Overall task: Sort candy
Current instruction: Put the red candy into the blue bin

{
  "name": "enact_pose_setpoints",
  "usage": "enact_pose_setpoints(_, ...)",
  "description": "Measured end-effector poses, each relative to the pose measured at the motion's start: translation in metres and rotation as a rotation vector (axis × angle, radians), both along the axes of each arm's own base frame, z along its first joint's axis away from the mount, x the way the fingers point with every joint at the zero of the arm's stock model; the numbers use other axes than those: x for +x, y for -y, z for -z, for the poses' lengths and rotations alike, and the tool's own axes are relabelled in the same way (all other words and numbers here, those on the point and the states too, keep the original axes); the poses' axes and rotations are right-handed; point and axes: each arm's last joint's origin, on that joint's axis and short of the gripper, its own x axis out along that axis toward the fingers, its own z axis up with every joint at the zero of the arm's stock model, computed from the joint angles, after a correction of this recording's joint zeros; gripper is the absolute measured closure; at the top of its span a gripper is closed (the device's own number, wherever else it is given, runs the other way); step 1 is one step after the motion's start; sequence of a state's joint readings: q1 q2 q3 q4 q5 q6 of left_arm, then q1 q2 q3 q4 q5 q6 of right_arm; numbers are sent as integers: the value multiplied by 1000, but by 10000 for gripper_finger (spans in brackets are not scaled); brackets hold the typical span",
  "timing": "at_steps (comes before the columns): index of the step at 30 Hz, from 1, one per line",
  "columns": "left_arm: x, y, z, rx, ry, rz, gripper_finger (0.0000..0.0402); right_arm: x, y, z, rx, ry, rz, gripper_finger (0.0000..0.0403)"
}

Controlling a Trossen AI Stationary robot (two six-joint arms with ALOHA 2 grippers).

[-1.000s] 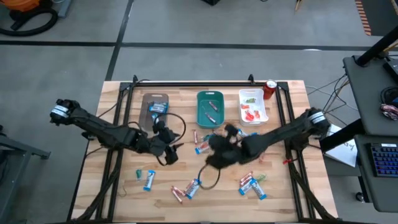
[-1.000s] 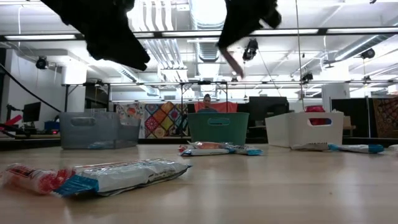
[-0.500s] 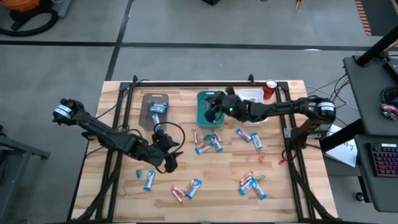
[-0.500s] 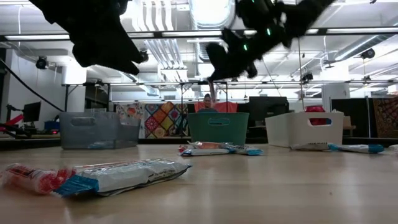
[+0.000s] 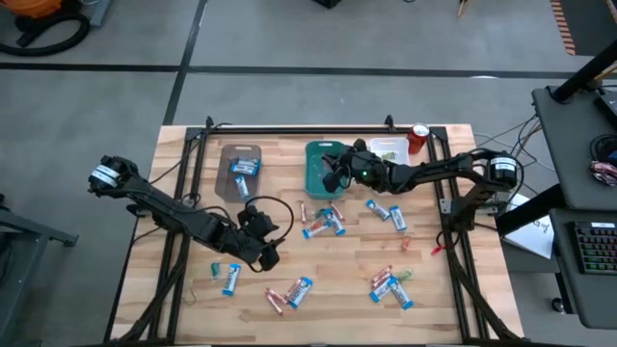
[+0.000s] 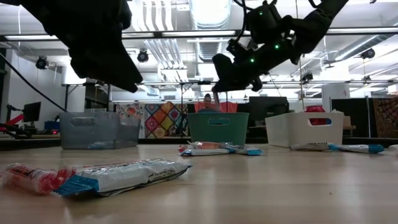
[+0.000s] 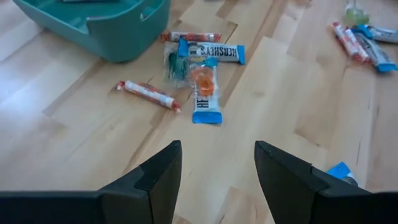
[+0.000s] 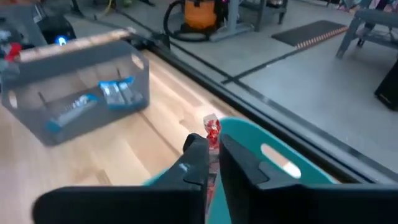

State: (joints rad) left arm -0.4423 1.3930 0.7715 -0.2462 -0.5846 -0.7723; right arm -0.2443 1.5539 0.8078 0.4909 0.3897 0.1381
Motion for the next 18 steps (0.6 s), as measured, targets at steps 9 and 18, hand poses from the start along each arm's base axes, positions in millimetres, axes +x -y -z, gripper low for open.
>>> enact_pose_setpoints(9,2,3,3,-36,-18,34,216,2,-1,-6,32,-34,5,238)
enact_pose_setpoints(18,-12,34,6,-214,-177,438,216,-8,-25,-39,90,-64,-126,165)
